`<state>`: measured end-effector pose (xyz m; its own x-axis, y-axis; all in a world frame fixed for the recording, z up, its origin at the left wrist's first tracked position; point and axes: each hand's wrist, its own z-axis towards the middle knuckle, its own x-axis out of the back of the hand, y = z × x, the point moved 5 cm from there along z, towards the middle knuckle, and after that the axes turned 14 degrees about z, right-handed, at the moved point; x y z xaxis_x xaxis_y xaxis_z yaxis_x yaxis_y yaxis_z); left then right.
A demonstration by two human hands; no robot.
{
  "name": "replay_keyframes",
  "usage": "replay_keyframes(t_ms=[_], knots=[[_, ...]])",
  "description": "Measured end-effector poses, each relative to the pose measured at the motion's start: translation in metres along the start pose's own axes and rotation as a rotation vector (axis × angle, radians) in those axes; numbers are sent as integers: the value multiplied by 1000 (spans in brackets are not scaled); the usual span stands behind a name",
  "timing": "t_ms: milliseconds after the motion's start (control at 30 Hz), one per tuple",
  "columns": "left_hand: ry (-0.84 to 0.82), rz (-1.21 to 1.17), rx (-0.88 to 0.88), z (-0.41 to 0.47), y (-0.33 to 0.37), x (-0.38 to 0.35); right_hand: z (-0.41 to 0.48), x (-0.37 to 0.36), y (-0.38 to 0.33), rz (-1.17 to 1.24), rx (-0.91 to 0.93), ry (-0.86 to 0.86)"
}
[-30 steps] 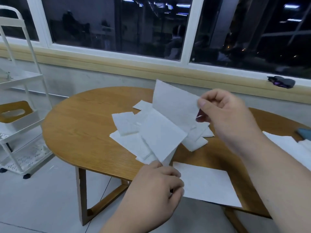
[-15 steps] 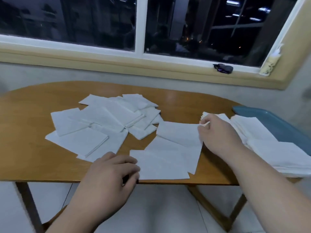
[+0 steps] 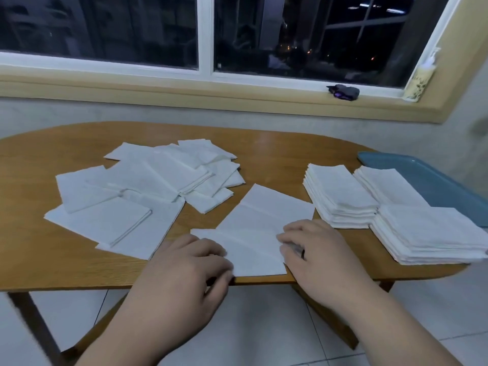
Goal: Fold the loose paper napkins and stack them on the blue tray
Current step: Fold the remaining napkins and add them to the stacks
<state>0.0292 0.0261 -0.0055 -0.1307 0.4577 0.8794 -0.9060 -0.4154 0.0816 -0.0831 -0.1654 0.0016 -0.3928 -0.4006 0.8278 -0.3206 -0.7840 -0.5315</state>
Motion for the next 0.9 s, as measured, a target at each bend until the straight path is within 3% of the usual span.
replay_keyframes(t_ms=[333, 600, 733, 900], knots=[[-38, 84, 175, 5, -13, 2, -17, 7, 25, 16, 88, -21], [-62, 188, 219, 11, -9, 6, -23, 17, 30, 59, 136, -89], [-17, 106, 94, 18, 25, 10, -26, 20, 36, 101, 153, -94], [-141, 135, -119, 21, 59, -14, -32, 26, 35, 181, 201, -113]])
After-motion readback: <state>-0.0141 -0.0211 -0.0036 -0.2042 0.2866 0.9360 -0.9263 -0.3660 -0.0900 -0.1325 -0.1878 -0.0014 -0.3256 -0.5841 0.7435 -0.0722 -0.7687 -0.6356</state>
